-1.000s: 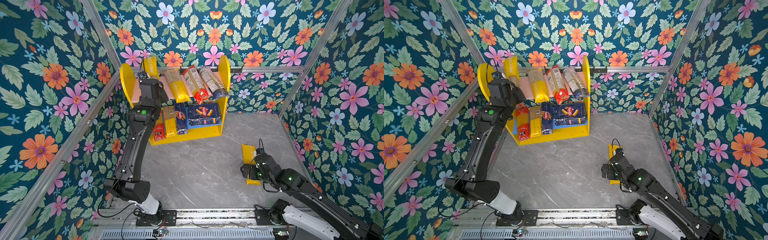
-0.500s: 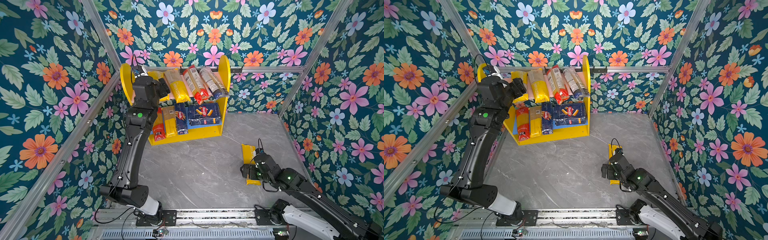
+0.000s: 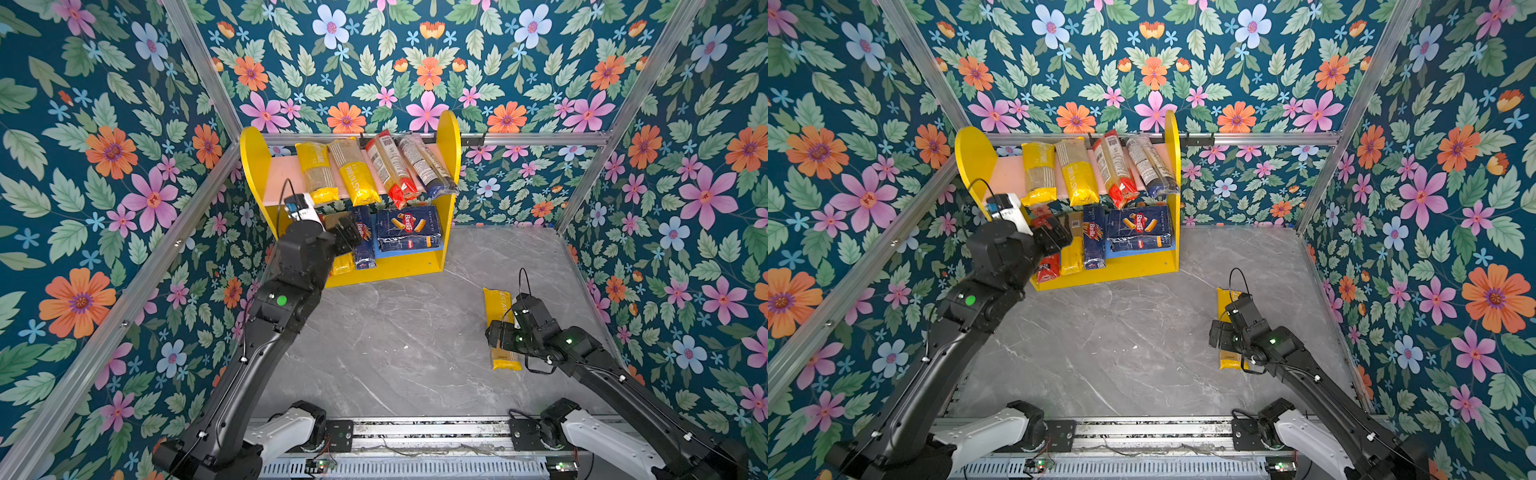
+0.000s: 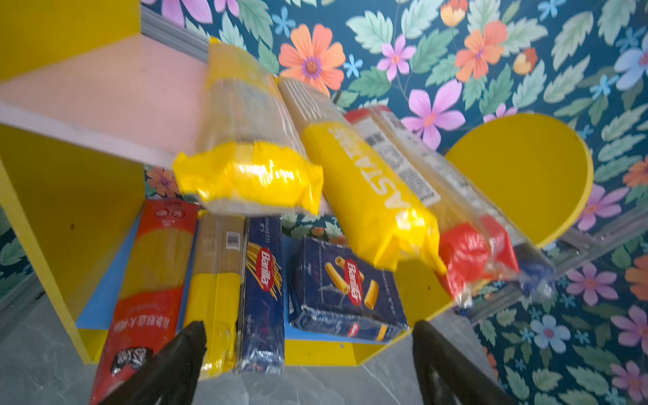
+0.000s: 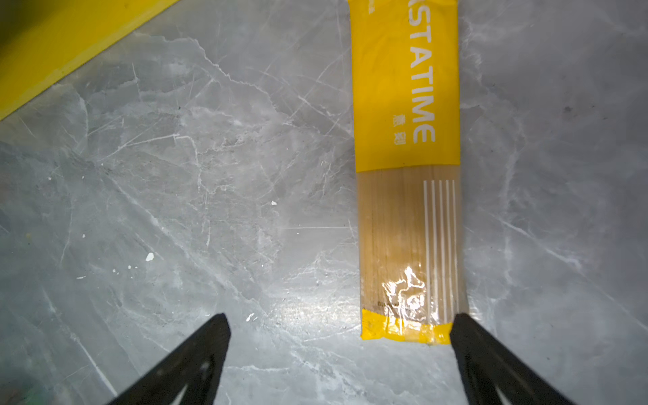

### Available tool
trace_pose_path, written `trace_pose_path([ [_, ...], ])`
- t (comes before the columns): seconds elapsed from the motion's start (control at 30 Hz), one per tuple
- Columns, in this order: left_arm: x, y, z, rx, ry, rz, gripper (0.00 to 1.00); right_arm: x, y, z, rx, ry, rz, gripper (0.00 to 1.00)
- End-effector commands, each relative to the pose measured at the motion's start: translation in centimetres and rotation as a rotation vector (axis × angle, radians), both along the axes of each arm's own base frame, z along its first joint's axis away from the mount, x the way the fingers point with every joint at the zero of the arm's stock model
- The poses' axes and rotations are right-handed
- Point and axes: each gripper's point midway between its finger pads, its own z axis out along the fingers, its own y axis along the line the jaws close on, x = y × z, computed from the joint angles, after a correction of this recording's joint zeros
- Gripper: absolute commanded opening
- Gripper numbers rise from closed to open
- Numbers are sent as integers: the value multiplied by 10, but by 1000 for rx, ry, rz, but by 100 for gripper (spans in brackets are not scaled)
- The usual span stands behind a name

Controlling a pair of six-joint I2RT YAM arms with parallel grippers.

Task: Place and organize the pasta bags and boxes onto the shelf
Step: 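Open the left gripper and draw it back from the shelf, then grasp the last yellow bag with the right gripper and lift it upright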

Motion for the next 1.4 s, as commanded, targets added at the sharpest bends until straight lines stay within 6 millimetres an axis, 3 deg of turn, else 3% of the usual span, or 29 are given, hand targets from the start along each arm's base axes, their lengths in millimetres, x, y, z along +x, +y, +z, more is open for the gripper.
trace_pose_path([
  [0.0, -15, -7, -18, -4, 1, -4, 94, 8, 1, -5, -1, 10, 3, 99],
  [0.17, -53, -28, -74, 10, 68, -113, 99, 12, -8, -19, -49, 72, -33, 99],
  [0.33, -80, -29, -134, 47, 162, -165, 100, 19, -11, -27, -22, 103, -59, 99],
  [0.47, -91, -33, -177, 73, 233, -198, 100, 27, -14, -29, -25, 122, -74, 99],
  [0.67, -97, -56, -217, 66, 275, -287, 100, 37, -22, -51, -41, 193, -105, 99],
  [0.8, -99, -71, -226, 76, 270, -322, 100, 36, -29, -70, -50, 247, -131, 99],
  [0.97, -102, -84, -229, 109, 259, -371, 100, 36, -30, -78, -59, 259, -125, 99],
  [1.37, -107, -80, -237, 141, 258, -380, 98, 34, -24, -91, -38, 314, -117, 98],
])
